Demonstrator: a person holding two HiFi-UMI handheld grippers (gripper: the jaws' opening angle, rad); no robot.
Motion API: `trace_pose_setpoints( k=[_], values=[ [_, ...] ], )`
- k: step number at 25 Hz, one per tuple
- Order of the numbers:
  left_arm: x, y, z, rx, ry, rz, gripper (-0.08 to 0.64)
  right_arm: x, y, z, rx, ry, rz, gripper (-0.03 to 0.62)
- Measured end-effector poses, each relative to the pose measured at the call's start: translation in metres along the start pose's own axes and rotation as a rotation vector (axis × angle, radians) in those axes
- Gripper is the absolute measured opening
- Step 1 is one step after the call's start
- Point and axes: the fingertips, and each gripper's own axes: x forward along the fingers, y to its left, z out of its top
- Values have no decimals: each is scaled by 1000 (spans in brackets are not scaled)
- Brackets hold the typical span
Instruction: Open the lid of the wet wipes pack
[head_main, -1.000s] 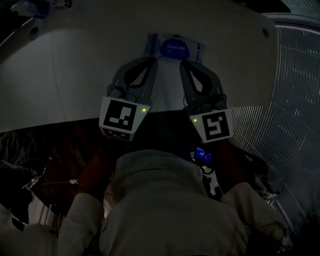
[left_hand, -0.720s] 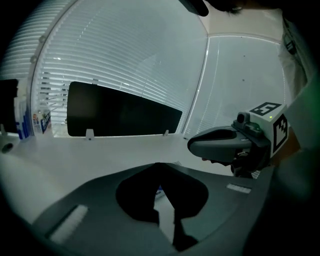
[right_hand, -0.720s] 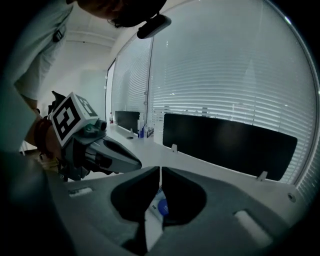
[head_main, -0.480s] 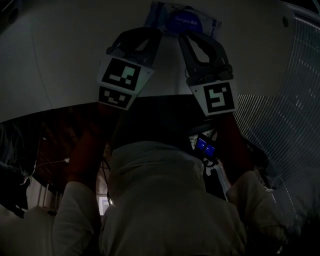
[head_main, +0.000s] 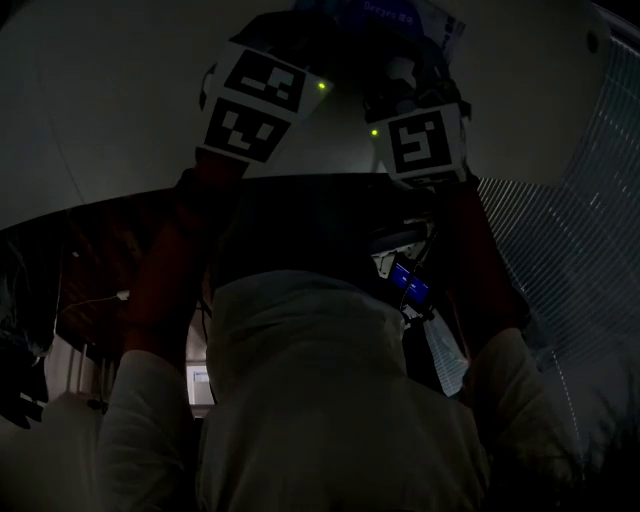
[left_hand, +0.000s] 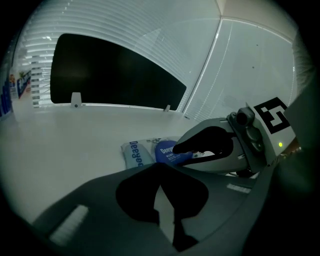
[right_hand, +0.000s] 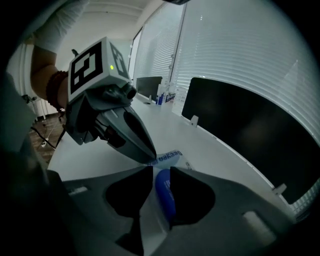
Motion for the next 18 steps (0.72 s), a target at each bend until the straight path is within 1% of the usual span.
trace_pose_setpoints(
  k=[8, 15, 18],
  values=[
    [13, 5, -14, 13, 66, 17, 3, 15, 6, -20, -78, 66, 13, 103],
    [16, 6, -21, 42, 100, 25, 3, 19, 6, -22, -83, 75, 20, 98],
    [16, 7, -23, 40, 116, 19, 3, 21, 6, -22, -69, 90, 45, 94]
  ],
)
